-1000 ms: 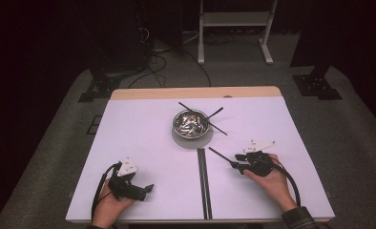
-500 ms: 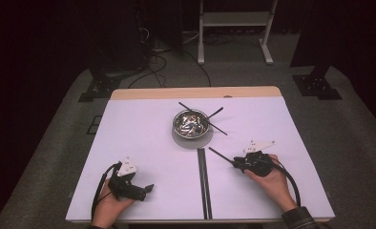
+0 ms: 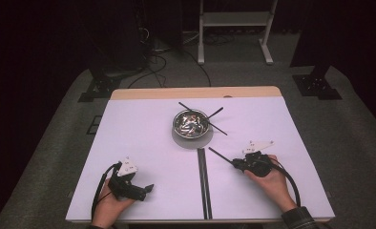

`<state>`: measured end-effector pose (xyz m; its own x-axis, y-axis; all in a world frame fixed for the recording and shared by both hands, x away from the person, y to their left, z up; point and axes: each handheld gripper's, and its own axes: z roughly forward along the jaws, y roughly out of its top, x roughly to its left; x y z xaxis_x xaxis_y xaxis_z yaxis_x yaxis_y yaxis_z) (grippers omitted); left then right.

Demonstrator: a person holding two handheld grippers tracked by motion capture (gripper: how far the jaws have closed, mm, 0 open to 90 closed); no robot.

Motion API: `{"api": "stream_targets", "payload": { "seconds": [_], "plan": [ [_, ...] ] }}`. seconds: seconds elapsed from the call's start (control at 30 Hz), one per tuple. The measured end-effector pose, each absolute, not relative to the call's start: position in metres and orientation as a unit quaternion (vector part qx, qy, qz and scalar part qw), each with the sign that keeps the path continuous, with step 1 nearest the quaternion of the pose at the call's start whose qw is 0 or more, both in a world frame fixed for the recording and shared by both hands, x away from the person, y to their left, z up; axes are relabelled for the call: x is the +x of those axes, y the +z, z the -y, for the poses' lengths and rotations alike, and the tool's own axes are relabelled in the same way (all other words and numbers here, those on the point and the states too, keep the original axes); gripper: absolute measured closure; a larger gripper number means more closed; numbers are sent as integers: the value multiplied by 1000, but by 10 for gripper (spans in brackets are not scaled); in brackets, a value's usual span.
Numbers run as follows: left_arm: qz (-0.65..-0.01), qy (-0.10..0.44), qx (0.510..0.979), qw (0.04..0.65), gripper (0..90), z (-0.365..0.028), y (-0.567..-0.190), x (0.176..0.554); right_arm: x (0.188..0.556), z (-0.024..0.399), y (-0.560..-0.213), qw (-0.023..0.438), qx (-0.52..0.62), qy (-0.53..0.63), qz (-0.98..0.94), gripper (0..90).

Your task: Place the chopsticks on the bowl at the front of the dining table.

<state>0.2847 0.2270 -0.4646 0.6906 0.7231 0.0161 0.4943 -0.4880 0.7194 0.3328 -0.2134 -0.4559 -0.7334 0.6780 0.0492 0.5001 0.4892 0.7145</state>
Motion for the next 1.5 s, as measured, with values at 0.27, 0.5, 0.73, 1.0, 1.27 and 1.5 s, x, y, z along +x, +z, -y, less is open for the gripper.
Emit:
{"api": "stream_targets", "payload": {
  "seconds": [0.27,0.5,0.73,1.0,1.27,1.5],
  "plan": [
    [-359,161,847,356,0,-227,-465,285,332,212,-455,125,344,364,-857,855],
    [-359,161,848,356,0,-227,-465,285,331,212,-454,117,341,369,-857,855],
    [-359,161,848,356,0,-227,-465,285,329,212,-447,117,339,380,-852,854],
    [-359,160,847,356,0,-227,-465,285,327,213,-437,123,342,396,-843,854],
    [-359,160,847,356,0,-227,-465,285,328,216,-422,134,340,414,-833,855],
    [-359,160,848,356,0,-227,-465,285,332,217,-412,140,341,425,-827,854]
  ]
}}
